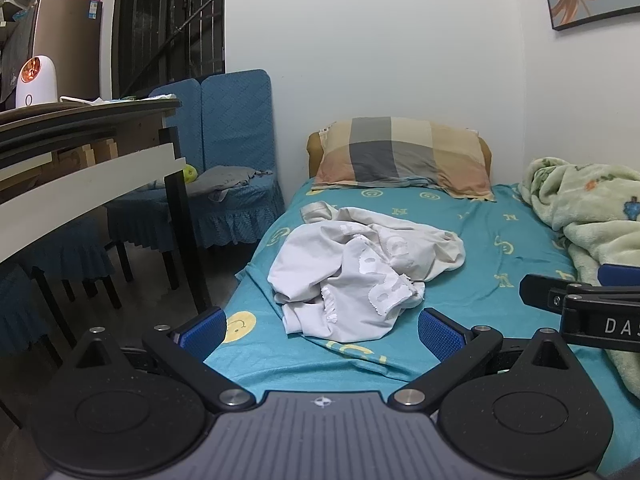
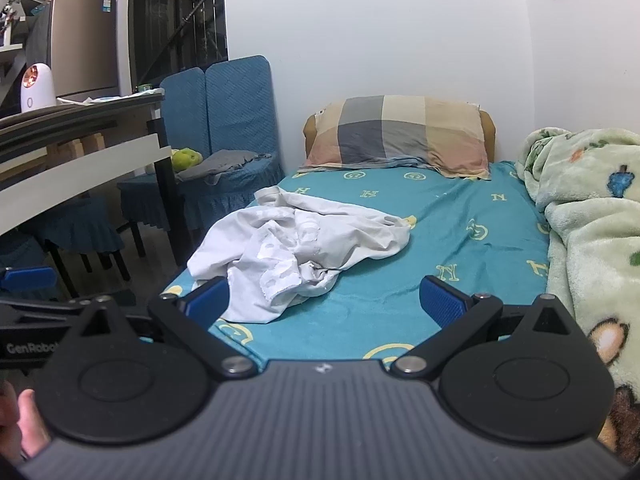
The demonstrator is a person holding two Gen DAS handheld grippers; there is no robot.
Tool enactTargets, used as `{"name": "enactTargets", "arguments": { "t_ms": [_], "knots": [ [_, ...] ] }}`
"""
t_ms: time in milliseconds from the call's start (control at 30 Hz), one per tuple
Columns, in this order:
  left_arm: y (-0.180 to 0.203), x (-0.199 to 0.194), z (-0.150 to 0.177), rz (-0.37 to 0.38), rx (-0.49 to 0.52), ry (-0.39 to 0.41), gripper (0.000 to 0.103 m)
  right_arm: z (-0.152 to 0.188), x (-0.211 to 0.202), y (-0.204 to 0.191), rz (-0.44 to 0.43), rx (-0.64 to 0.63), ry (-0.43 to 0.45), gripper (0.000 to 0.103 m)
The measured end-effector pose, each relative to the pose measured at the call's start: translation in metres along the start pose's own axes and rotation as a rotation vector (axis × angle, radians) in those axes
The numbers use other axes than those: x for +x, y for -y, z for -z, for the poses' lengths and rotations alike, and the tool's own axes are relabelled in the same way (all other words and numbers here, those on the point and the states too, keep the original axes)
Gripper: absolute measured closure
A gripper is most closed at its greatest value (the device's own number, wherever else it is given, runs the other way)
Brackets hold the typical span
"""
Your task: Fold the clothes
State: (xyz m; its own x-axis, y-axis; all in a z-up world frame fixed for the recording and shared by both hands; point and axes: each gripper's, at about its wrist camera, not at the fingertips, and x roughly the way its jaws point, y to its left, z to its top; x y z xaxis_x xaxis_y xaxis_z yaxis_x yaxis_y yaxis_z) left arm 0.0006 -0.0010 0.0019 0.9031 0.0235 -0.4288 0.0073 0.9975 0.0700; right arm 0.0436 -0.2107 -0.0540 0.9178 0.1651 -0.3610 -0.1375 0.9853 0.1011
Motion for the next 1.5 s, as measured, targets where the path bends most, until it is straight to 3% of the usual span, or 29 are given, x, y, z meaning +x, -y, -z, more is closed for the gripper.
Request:
{"name": "enactTargets", "arguments": {
  "t_ms": [1500],
  "knots": [
    [0.0040,0.0026,-0.0027,-0.001,0.009,0.015,0.000,0.0004,0.0019,0.0003,-0.026,0.034,-0.017,0.000]
  ]
}}
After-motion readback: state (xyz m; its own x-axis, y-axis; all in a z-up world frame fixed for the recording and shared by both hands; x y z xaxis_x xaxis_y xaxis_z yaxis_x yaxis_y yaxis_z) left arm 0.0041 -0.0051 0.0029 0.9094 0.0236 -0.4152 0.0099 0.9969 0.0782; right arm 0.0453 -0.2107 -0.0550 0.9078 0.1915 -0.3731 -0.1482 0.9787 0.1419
